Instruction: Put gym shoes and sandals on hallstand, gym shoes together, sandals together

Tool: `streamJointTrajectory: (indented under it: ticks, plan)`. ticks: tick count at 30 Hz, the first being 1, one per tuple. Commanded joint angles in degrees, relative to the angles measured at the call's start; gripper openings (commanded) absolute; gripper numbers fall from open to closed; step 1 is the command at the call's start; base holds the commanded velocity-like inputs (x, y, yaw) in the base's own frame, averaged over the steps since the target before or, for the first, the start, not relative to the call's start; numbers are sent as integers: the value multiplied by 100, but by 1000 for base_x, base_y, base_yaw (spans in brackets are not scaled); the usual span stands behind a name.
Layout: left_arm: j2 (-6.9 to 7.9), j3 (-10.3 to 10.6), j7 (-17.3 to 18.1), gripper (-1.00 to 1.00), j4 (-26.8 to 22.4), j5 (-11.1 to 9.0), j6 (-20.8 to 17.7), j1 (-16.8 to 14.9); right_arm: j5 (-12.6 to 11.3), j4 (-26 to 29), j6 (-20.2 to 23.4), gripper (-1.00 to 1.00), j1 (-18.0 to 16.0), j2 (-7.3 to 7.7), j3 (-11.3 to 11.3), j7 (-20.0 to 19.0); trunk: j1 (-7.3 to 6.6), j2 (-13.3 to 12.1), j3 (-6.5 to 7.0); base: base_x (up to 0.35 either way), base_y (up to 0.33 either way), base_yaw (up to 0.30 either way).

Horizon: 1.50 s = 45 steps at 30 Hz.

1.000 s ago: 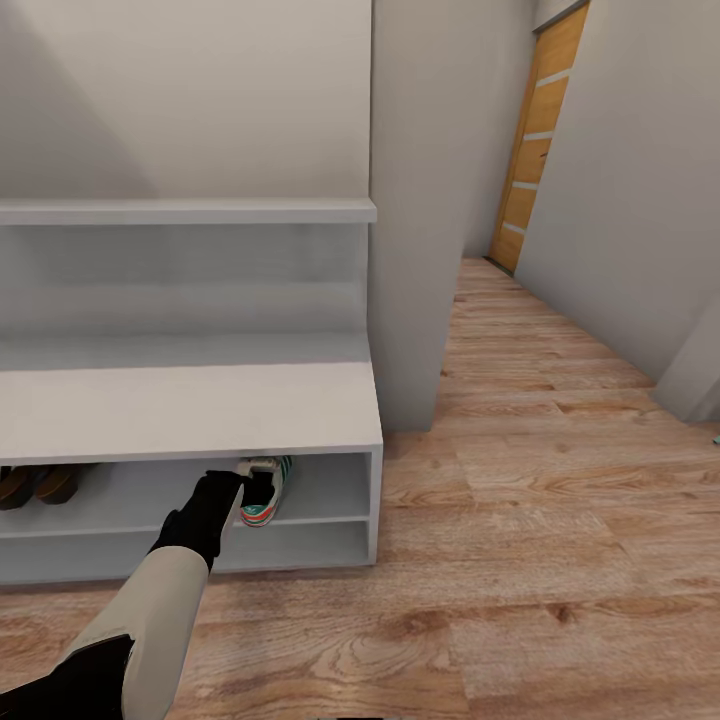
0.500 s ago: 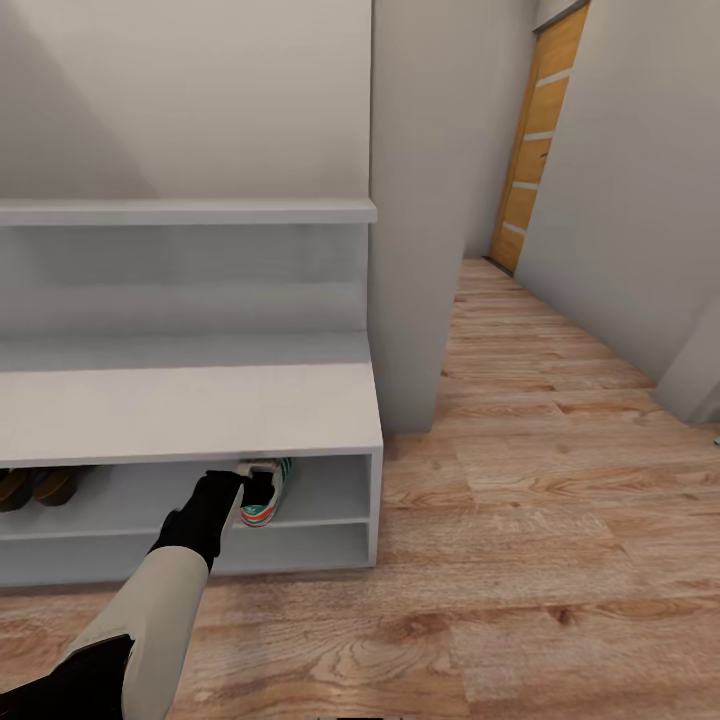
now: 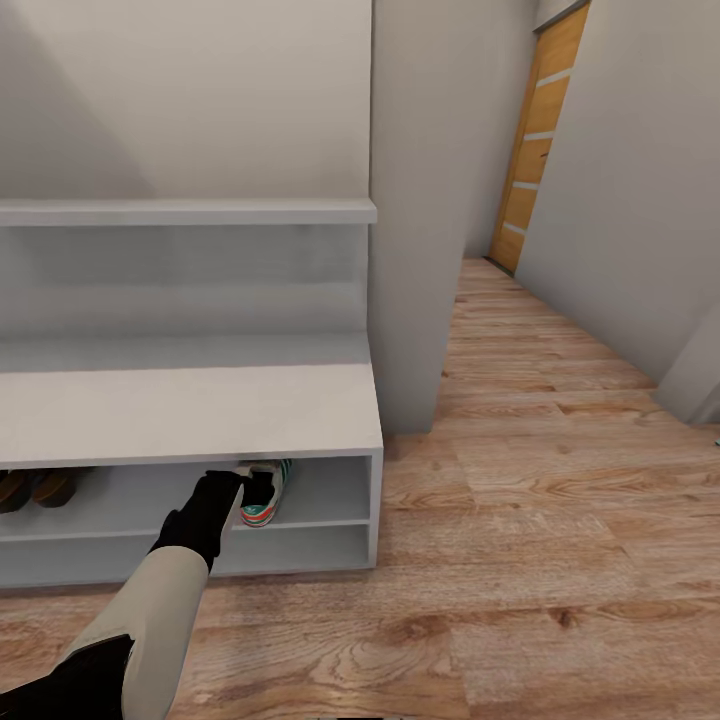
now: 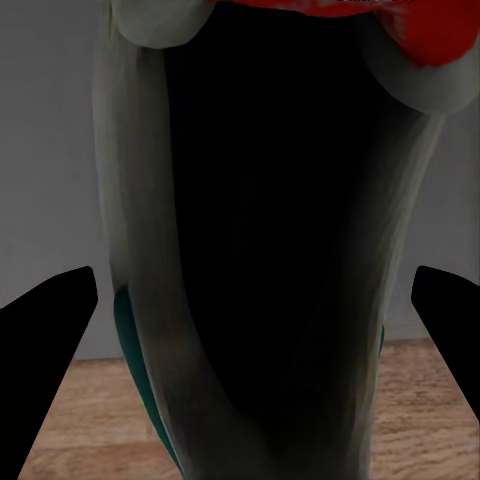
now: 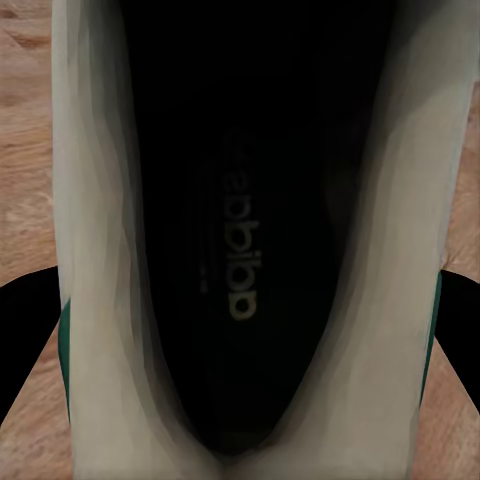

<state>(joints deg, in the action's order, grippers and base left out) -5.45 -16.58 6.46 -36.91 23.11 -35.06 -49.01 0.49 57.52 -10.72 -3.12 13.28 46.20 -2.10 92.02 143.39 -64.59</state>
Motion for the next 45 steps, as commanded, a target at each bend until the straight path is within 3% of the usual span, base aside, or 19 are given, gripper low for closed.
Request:
streamJointTrajectory:
  ticks: [1,32,33,45]
  plan:
    - [-9,-40,57,-100,-10,62,-18,-3,3,-4,-18,-100,-5,-1,12,-26,-1,2,-5,0,0,0]
    - [-7,-38,65,-100,-10,67,-18,-3,3,-4,-18,-100,-5,-1,12,-21,-1,2,-5,17,0,0]
    - [-7,-38,65,100,-10,65,-18,-3,3,-4,-18,-100,-5,-1,12,-23,-1,2,-5,0,0,0]
    - [-1,-29,74,100,-18,62,-18,-3,3,-4,-18,-100,-5,-1,12,-22,-1,2,-5,0,0,0]
